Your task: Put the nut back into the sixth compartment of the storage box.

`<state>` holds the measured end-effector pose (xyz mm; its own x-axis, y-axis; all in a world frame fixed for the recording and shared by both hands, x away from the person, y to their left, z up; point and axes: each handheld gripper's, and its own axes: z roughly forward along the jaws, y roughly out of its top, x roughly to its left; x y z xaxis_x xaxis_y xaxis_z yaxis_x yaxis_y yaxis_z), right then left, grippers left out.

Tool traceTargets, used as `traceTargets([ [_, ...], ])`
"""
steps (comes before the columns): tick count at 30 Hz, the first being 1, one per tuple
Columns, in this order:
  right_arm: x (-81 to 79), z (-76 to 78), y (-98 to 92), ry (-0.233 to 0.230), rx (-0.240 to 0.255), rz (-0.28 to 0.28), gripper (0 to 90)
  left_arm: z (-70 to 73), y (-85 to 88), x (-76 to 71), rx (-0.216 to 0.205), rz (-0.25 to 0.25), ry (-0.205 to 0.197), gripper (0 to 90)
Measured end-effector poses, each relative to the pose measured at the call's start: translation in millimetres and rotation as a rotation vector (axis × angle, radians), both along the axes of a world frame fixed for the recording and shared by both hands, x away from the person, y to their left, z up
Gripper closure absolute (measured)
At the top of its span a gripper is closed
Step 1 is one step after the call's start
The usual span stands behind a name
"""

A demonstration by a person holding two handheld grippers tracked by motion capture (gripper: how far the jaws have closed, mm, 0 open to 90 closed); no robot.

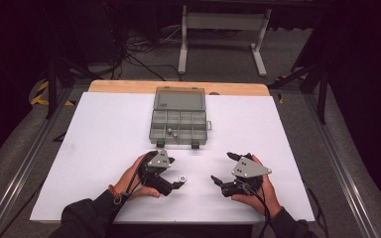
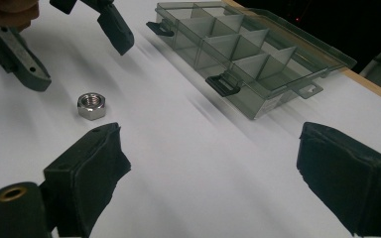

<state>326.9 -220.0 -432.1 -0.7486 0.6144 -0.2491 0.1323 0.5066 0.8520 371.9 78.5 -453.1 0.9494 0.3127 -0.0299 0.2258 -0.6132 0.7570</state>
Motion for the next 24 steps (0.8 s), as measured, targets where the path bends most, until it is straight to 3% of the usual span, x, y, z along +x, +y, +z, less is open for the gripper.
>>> traceTargets([
  [2, -0.1, -0.2, 0.2, 0.000, -0.003, 0.001, 11.1, -1.0, -3.9, -0.3, 0.029, -0.002, -0.012, 15.2],
  [4, -0.1, -0.2, 0.1, 0.001, -0.003, 0.001, 11.1, -3.1, -7.2, -0.2, 0.016, -0.009, -0.001, 16.7],
  [9, 0.0, 0.3, -0.9, 0.001, -0.003, 0.001, 11.1, -6.4, -10.4, 1.7, 0.030, -0.001, 0.005, 22.4],
  [14, 0.0, 0.2, -1.0, 0.001, -0.005, 0.001, 11.1, -8.0, -11.1, 3.1, 0.042, 0.012, 0.019, 34.1],
  [24, -0.1, 0.0, -0.7, 0.001, -0.010, 0.003, 11.1, -9.1, -11.3, 4.1, 0.059, -0.021, 0.030, 59.4],
])
